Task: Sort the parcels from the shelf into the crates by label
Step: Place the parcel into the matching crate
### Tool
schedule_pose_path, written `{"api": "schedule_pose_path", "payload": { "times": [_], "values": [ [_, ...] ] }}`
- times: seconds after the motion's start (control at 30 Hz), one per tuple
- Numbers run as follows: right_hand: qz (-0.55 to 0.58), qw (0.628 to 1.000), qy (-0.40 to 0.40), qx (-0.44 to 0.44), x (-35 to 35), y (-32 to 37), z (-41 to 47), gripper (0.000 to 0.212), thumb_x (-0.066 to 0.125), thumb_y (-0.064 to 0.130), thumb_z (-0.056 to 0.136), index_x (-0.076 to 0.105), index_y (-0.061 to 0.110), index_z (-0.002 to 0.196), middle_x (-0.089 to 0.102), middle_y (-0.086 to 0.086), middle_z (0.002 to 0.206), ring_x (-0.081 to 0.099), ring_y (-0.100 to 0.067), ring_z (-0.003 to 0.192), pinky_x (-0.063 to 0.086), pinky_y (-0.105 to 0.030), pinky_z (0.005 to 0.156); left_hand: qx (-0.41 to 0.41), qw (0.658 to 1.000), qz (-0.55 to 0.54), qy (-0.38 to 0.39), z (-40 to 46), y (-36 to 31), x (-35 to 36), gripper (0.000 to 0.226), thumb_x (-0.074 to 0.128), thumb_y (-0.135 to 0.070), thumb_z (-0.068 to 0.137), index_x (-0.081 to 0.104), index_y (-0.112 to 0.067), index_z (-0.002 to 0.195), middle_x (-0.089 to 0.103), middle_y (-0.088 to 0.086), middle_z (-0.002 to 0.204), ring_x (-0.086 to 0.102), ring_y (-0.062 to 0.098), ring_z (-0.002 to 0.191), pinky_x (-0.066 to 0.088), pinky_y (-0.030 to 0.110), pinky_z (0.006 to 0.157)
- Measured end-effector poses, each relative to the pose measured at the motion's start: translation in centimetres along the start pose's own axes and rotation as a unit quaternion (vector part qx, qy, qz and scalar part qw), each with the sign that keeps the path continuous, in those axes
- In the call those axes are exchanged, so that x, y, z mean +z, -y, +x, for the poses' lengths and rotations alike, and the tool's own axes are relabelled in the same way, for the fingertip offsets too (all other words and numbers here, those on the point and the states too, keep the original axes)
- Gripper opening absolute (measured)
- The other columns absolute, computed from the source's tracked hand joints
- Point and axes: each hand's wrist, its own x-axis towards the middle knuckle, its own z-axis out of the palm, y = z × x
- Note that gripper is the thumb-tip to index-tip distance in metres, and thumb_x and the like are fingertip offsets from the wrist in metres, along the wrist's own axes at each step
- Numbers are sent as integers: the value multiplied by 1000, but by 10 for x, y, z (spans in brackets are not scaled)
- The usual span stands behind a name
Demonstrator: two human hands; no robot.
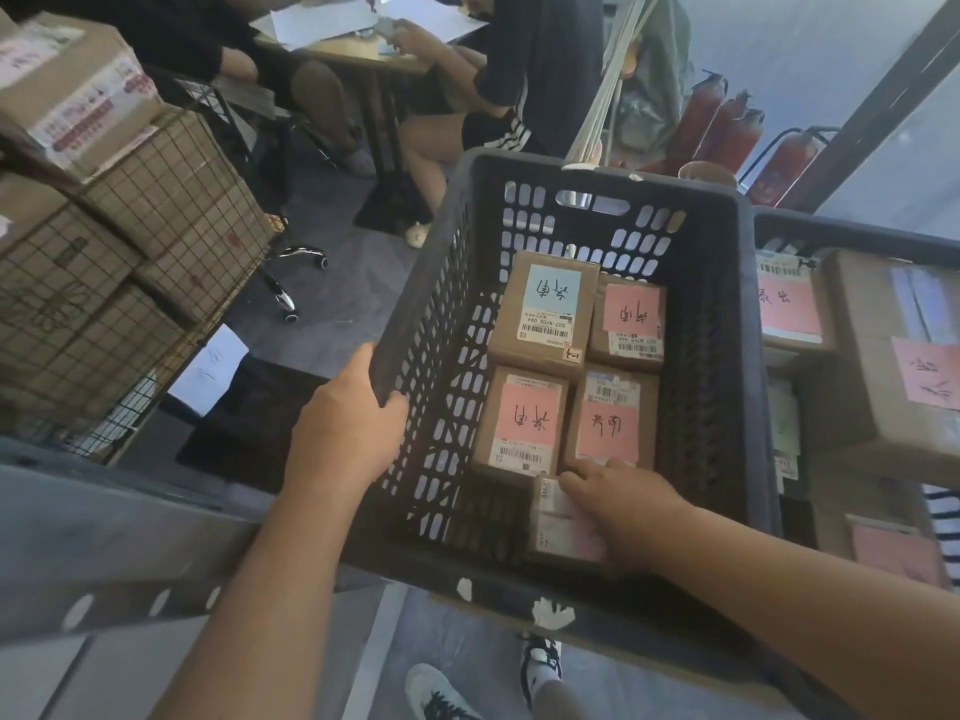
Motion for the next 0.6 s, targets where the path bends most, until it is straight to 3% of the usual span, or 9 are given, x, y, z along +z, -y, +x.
{"api": "schedule_pose_path", "payload": {
  "times": [0.37, 0.47, 0.6],
  "values": [
    [17, 1000, -7, 5, -12, 4, -11, 92, 88, 47, 76, 35, 27, 148, 44, 0, 145, 51, -26, 127, 56, -44, 97, 16, 1000, -11, -1, 2, 4, 1, 41, 57, -36, 99, 50, -31, 139, 70, -2, 113, 67, 25, 96, 60, 47, 87],
    [52, 997, -64, 8, -27, 2, -27, 98, 87, 60, 71, 34, 31, 148, 47, 5, 139, 49, -20, 121, 58, -42, 96, 24, 1000, -14, -1, -1, 3, 0, 53, 60, -45, 96, 43, -35, 145, 68, -2, 125, 67, 26, 106, 60, 47, 92],
    [133, 975, -180, 2, -51, -6, -62, 98, 74, 77, 73, 27, 40, 150, 39, 14, 151, 39, -13, 138, 50, -36, 109, 64, 998, -12, -13, -9, 2, -3, 73, 65, -51, 92, 26, -43, 153, 61, -7, 137, 64, 21, 115, 55, 42, 91]
  ]
}}
